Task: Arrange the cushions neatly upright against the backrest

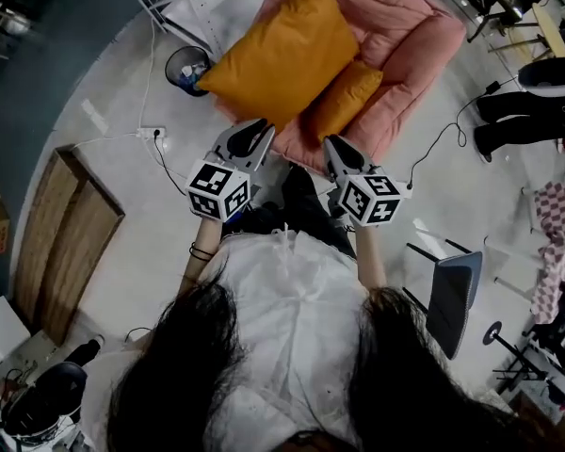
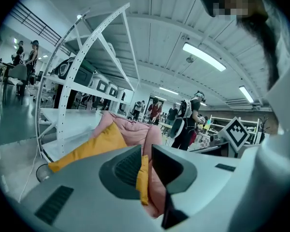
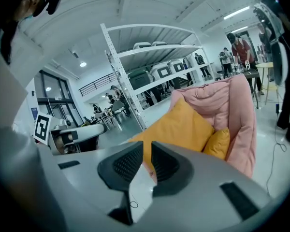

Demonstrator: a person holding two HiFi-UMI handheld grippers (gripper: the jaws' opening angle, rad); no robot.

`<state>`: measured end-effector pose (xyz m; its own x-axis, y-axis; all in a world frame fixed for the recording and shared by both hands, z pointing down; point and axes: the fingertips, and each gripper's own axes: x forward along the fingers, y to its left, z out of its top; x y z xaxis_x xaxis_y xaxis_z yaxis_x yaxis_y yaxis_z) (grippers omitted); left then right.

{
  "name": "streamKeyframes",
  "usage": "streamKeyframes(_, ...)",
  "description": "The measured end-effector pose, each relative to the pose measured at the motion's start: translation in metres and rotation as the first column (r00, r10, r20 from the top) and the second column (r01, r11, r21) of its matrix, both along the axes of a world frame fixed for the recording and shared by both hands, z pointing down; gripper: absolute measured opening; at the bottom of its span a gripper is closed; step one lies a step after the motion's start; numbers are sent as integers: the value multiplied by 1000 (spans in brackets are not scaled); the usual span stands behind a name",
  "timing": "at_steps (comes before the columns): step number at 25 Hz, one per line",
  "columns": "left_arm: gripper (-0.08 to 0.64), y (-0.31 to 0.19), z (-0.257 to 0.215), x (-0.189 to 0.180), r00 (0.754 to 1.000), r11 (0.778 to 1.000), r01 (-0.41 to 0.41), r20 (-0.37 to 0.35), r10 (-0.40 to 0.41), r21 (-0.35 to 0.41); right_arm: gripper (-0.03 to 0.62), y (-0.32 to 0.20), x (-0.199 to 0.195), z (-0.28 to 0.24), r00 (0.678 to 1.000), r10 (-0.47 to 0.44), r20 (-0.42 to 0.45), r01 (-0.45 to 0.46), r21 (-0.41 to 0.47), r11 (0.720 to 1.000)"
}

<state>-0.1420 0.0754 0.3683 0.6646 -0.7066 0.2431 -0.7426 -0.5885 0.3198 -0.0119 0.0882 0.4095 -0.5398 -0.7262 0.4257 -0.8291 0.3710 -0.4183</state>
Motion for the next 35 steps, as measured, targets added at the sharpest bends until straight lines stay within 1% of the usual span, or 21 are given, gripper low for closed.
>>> streamKeyframes(7, 76, -75, 13, 18, 999, 1000, -13, 44, 14, -27, 63, -84, 25, 19, 999, 19, 51, -17, -26, 1000)
streamKeyframes(14, 77, -147, 28, 40, 989, 997, -37, 140, 46, -68, 63, -142, 57, 52, 995, 53, 90, -45, -91, 995)
streamKeyframes(17, 77, -181, 35, 43, 980, 996, -39, 193, 54, -79, 63, -162, 67, 71, 994, 51, 101, -39, -121, 992)
streamKeyframes(22, 78, -247, 47, 47, 964, 995, -42, 257, 64, -91, 63, -190, 80, 105, 993, 42, 110, -22, -174, 984)
streamKeyframes(24, 96, -274, 57, 53, 952, 992, -57, 293, 87, -110, 63, -200, 85, 120, 994, 31, 106, -10, -198, 980)
streamKeyframes(25, 125, -286, 62, 56, 945, 990, -68, 309, 103, -122, 63, -205, 86, 127, 994, 25, 106, -3, -209, 978)
streamKeyframes(27, 205, -311, 75, 64, 932, 984, -88, 336, 136, -154, 63, -215, 89, 141, 994, 18, 110, 7, -229, 973)
streamKeyframes(29, 246, -335, 92, 69, 914, 978, -89, 374, 155, -188, 63, -225, 91, 152, 993, 16, 116, 13, -246, 969)
streamKeyframes(30, 278, -347, 102, 70, 902, 975, -84, 401, 163, -207, 63, -229, 92, 158, 993, 16, 119, 15, -255, 967)
streamKeyframes(32, 336, -366, 125, 69, 867, 964, -67, 463, 183, -256, 63, -237, 93, 166, 992, 12, 124, 22, -268, 963)
streamKeyframes(34, 365, -383, 147, 64, 833, 952, -36, 517, 197, -305, 63, -243, 95, 171, 992, 5, 130, 31, -277, 960)
streamKeyframes(35, 371, -390, 157, 61, 822, 944, -18, 533, 202, -330, 63, -245, 96, 174, 991, 2, 131, 35, -281, 959)
